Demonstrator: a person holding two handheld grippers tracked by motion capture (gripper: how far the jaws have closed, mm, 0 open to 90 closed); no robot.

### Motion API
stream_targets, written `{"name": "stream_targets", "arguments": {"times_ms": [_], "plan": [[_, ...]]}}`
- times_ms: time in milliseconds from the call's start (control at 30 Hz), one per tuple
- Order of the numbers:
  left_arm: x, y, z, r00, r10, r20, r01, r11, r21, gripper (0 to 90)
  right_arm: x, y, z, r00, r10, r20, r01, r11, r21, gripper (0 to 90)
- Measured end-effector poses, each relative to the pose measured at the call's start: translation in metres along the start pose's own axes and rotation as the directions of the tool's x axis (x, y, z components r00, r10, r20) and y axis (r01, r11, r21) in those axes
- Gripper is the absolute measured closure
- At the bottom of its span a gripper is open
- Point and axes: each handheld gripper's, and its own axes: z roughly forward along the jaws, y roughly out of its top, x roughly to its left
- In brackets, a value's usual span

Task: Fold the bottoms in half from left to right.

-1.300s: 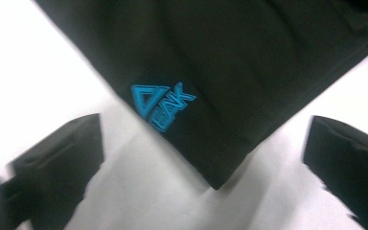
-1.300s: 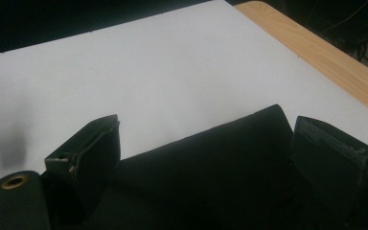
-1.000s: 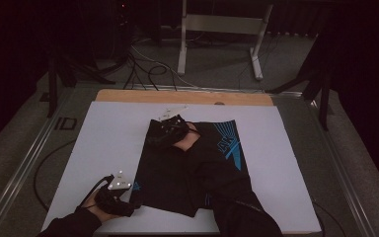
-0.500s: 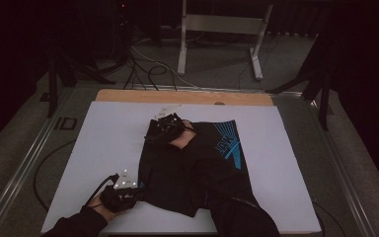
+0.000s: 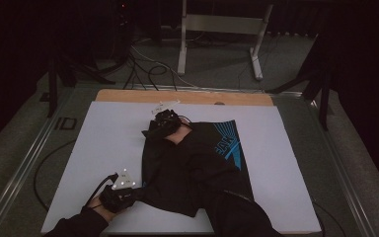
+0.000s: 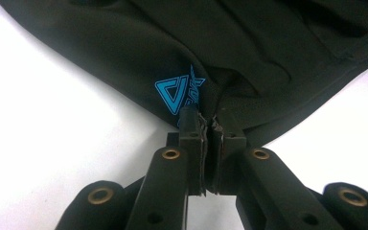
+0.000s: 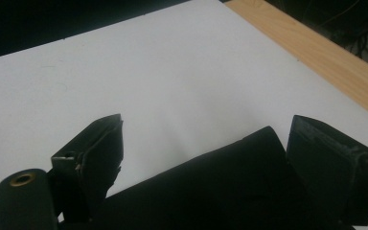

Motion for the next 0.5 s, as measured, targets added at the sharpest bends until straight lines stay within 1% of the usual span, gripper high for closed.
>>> {"name": "stream_targets", "arguments": {"times_ms": [67,100,133,167,200,233,267,300,333,367,433,500], "plan": [[0.001,0.000,0.000,1.0000,-0.006,0.002,0.006,1.0000,0.001,84.9,0.000,0.000,0.004,0.9999,0.002,0.010,-0.002,1.000,0.013,13.6],[0.001,-0.001,0.000,1.0000,-0.007,-0.001,0.007,1.0000,0.001,84.9,0.001,0.000,0.006,0.9998,0.016,0.010,-0.016,1.000,0.012,13.6],[0.001,-0.001,0.000,1.0000,-0.010,-0.002,0.010,1.0000,-0.002,84.9,0.000,0.000,0.008,0.9998,0.016,0.010,-0.016,1.000,0.017,13.6],[0.001,-0.001,0.000,0.9999,-0.013,0.001,0.013,0.9999,-0.003,84.9,0.000,0.000,0.010,0.9997,0.008,0.023,-0.009,1.000,0.029,13.7],[0.001,-0.001,0.000,0.9999,-0.012,0.001,0.012,0.9999,-0.005,84.9,-0.001,0.000,0.012,0.9987,0.026,0.044,-0.027,0.999,0.034,14.2],[0.001,-0.001,0.000,0.9999,-0.012,0.001,0.012,0.9999,-0.005,84.8,-0.001,0.000,0.012,0.9987,0.026,0.044,-0.027,0.999,0.034,14.2],[0.001,-0.001,0.000,0.9999,-0.012,0.001,0.012,0.9999,-0.005,84.8,-0.001,0.000,0.015,0.9960,0.063,0.064,-0.065,0.997,0.034,14.2],[0.001,-0.001,0.001,1.0000,-0.006,-0.005,0.006,1.0000,-0.006,84.8,-0.004,0.001,0.020,0.9911,0.093,0.095,-0.096,0.995,0.034,15.8],[0.001,-0.001,0.001,1.0000,-0.008,-0.005,0.008,1.0000,-0.005,84.8,-0.004,0.002,0.022,0.9881,0.106,0.111,-0.111,0.993,0.039,17.4],[0.001,-0.001,0.001,1.0000,-0.007,-0.004,0.007,1.0000,-0.005,84.8,-0.005,0.002,0.024,0.9846,0.113,0.134,-0.119,0.992,0.044,18.5],[0.001,-0.001,0.001,0.9999,-0.010,-0.003,0.010,0.9999,-0.010,84.8,-0.005,0.003,0.027,0.9822,0.125,0.140,-0.132,0.991,0.039,19.0],[0.001,-0.001,0.000,1.0000,-0.010,-0.002,0.010,0.9999,-0.011,84.8,-0.003,0.004,0.031,0.9762,0.131,0.173,-0.142,0.989,0.050,21.0]]}}
